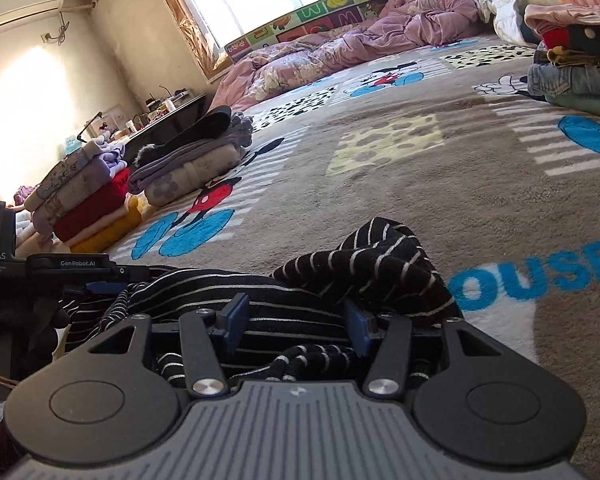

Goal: Fold clothes

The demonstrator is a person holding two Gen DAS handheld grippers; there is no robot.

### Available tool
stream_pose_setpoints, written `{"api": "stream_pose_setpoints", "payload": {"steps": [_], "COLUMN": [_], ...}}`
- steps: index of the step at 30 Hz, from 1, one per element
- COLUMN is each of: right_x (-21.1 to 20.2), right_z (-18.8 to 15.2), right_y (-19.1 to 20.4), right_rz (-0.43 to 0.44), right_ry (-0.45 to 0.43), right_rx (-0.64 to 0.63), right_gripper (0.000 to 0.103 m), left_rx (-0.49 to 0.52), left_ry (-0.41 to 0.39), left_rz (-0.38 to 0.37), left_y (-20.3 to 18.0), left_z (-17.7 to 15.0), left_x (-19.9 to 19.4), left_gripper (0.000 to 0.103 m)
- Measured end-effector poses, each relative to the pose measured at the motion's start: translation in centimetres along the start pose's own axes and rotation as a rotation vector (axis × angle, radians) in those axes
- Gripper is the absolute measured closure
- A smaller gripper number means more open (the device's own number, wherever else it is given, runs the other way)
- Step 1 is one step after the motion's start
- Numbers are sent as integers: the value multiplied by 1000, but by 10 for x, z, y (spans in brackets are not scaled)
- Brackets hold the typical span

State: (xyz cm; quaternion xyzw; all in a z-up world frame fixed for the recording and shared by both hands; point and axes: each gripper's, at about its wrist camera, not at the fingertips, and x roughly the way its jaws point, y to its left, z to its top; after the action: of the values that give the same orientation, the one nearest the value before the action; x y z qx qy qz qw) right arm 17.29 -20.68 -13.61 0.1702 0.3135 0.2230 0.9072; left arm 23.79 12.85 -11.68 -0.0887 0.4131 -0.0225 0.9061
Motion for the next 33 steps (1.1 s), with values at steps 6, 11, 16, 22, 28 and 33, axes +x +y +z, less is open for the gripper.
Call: {"api": "stream_pose_setpoints", "payload": {"steps": [6, 11, 16, 22, 28, 33], "right_x": [0, -1, -7, -13, -18, -19], "right_z": [4, 8, 11, 12, 13, 16], "right_y": [-1, -7, -16, -32, -44, -56], "right_rz": [8, 35, 67, 86, 82, 77], "right_ry": [8, 2, -32, -80, -129, -174], "right_rx": [21, 87, 160, 273, 334, 384], "right_gripper": [48, 47, 44, 44, 39, 36], "left_rx": [149, 145, 247, 315, 351, 347], "left_ry": [116, 110, -8, -198, -393, -453], "left_rz": [-8, -36, -38, -38, -61, -83], "left_y": [-10, -14, -51, -90, -119, -128], "left_z": [7, 8, 9, 41, 84, 106], "left_x": [10, 2, -30, -73, -98, -83], "left_gripper": [43, 91, 93, 94, 94, 94]}}
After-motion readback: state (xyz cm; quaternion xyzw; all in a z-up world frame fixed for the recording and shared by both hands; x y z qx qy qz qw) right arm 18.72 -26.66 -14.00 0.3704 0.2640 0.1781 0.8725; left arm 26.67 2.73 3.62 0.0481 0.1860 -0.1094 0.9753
